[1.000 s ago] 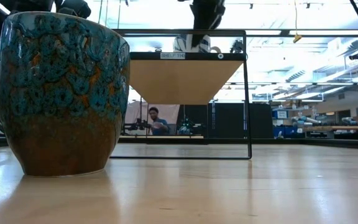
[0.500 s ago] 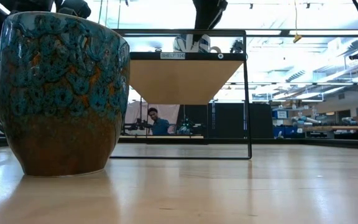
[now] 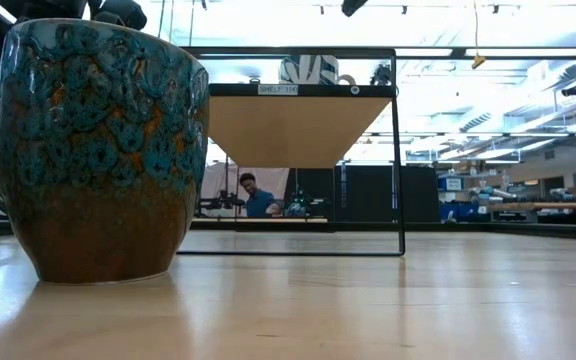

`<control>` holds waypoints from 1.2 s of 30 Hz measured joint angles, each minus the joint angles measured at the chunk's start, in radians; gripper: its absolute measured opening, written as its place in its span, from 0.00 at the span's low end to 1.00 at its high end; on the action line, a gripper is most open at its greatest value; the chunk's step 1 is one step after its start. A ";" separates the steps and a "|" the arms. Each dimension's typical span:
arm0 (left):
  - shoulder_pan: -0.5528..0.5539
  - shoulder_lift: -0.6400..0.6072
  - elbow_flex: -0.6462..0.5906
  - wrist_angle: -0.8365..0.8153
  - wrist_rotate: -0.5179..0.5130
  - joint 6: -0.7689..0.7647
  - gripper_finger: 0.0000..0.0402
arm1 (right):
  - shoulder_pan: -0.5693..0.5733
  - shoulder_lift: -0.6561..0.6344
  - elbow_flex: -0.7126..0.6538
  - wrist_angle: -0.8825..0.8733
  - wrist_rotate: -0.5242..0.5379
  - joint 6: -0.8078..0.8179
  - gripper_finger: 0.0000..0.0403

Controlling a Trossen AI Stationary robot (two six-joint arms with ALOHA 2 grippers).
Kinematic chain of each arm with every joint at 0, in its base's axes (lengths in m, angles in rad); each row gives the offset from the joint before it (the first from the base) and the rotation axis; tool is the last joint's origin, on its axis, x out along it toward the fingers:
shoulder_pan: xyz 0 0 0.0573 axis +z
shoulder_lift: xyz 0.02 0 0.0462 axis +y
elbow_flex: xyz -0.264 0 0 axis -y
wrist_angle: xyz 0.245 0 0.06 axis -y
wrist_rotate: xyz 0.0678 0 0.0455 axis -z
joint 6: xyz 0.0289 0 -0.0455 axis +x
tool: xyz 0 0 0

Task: Place coffee mugs
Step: Put the light blue mug on the shelf

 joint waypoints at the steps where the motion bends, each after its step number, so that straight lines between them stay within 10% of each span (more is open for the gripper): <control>1: 0.000 0.000 0.000 0.001 0.000 -0.002 0.30 | 0.008 -0.023 -0.033 0.006 0.002 0.020 0.53; 18: -0.040 0.000 0.009 0.075 0.000 -0.147 0.30 | 0.087 -0.509 -1.048 0.846 0.054 -0.140 0.53; 26: -0.077 0.054 0.276 -0.582 -0.042 -0.444 0.29 | 0.073 -0.702 -1.320 1.190 0.079 -0.339 0.53; 36: -0.339 0.208 0.498 -0.923 0.105 -0.815 0.29 | 0.072 -0.813 -1.653 1.938 0.074 -0.652 0.53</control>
